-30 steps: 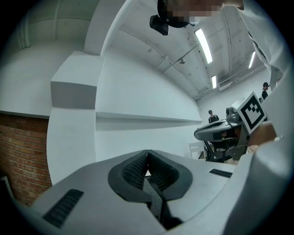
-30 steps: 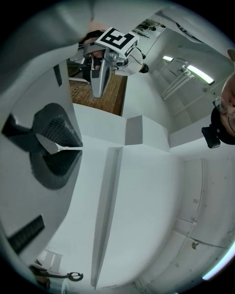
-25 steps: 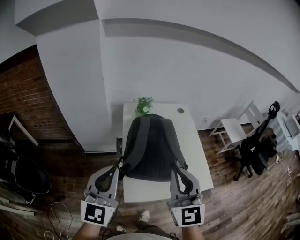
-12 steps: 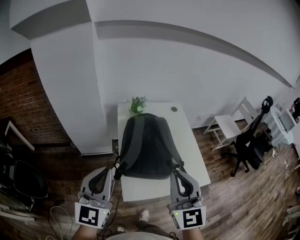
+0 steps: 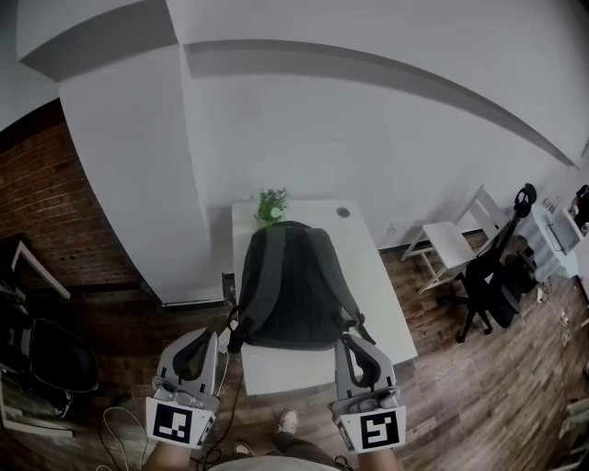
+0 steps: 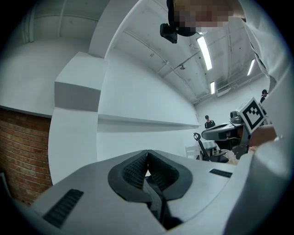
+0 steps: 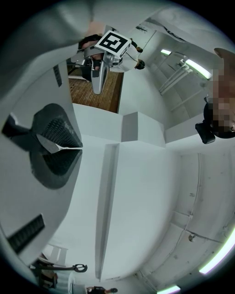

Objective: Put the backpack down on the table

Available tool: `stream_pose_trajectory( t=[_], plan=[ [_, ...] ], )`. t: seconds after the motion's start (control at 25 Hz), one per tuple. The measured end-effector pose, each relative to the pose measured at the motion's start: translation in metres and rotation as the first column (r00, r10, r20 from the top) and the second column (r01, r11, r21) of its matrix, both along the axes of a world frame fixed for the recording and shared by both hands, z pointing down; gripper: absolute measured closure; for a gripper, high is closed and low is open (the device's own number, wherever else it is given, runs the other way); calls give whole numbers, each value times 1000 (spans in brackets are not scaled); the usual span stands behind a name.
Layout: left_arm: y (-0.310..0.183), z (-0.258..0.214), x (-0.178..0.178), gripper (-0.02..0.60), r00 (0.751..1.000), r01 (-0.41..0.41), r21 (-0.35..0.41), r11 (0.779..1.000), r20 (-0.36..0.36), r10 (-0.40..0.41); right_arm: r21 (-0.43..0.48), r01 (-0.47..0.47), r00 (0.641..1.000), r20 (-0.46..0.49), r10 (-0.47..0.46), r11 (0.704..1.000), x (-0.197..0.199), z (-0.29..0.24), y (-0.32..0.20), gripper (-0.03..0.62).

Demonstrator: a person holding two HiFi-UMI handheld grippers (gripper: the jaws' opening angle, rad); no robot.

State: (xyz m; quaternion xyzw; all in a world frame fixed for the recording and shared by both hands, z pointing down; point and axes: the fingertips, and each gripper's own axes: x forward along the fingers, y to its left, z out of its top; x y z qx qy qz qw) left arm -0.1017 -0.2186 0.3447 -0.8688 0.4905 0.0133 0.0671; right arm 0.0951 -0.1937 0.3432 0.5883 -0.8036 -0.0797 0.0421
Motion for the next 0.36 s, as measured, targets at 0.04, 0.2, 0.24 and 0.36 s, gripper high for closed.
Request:
stream_pose_trajectory(
  t=[0.04,0.2,0.24,0.36],
  plan=[
    [1,1,1,565,1000,-4,-4,1000,-4,4,-1,-2,1000,0,2,1000,0,1,1,549],
    [2,3,1,565,1000,-12,-4,1000,3,12,-3,-10,1000,2,10,1000,-1,2,3,549],
    [1,2,0,565,1000,-11,2,1000,12,11,-2,-12,1000,3,12,1000,-1,1,3,550],
    [1,0,1,565,1000,-13,14,1000,26,13,16,-21,1000,11,21,1000,2,-3,4,550]
  ],
)
